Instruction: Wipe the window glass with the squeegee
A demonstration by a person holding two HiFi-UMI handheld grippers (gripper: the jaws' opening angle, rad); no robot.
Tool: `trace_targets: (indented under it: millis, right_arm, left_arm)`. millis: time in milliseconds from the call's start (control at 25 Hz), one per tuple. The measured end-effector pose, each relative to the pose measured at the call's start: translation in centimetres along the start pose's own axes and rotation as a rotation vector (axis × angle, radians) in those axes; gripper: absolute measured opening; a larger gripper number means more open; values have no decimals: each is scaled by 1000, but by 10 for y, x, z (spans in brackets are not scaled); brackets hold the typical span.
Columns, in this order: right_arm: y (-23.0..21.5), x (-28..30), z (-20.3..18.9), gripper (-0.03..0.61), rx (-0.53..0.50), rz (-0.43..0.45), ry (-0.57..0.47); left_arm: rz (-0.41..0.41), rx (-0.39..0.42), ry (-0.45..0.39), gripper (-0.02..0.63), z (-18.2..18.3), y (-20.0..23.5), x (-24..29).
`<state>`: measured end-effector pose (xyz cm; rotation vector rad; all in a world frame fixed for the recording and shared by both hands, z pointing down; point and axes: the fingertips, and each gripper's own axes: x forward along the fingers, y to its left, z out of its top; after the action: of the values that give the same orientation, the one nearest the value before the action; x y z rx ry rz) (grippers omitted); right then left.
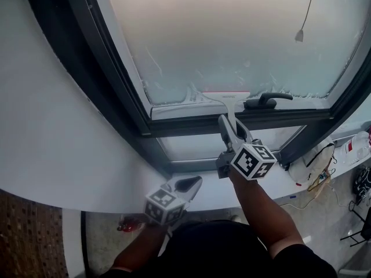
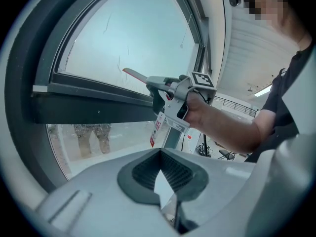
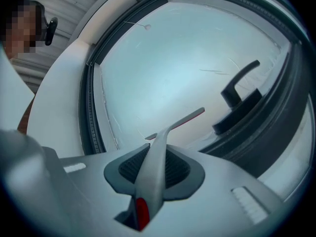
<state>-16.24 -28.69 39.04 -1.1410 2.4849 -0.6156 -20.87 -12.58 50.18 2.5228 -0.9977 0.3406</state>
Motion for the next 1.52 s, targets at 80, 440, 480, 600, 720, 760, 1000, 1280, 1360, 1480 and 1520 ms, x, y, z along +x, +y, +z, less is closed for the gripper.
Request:
trace_targets:
  millis: [80,440,480,600,720,760,1000,1280,1360,1480,1520]
  right_arm:
    - [-7,-2,-12,95,19,-17,30]
    - [-16,-3,-45,91,11,-32,132]
    - [-16,-4,-45,91,15,-31,131]
    - [-9,-8,-41,91,25,-9,124]
    - [6,-18,-32,91,29,28,95]
    - [11,-23,-29,91,22,34,89]
    - [35,-61,-15,91,-121,68,86]
    - [45,-140,0,91,-260,108,109]
    - [39,-173,-1,91,-256,105,132]
    - [23,-231,-11,91,-247,91,190]
    - [17,-250,-15,91,-242,86,211]
  left_arm:
    - [-3,-2,-2,0,0,-1,-1]
    - [-26,-35,-26,0,-2,1,-7]
    - [-31,-37,-32,0,-1,2,-8]
    - [-43,-30,-61,0,3,2,-13]
    - [-62,-36,-95,0,6,1,-18]
    - [-73,-43,-101,0,6,-1,-19]
    - [-141,-60,-146,0,13,-19,-20]
    - [-111,-20,-208,0,27,-64,-31]
    - [-87,-27,-221,0,27,-79,-31]
    - [-51,-41,-246,0,26,-107,-30]
    - [-40,-42,-254,0,25,-118,-29]
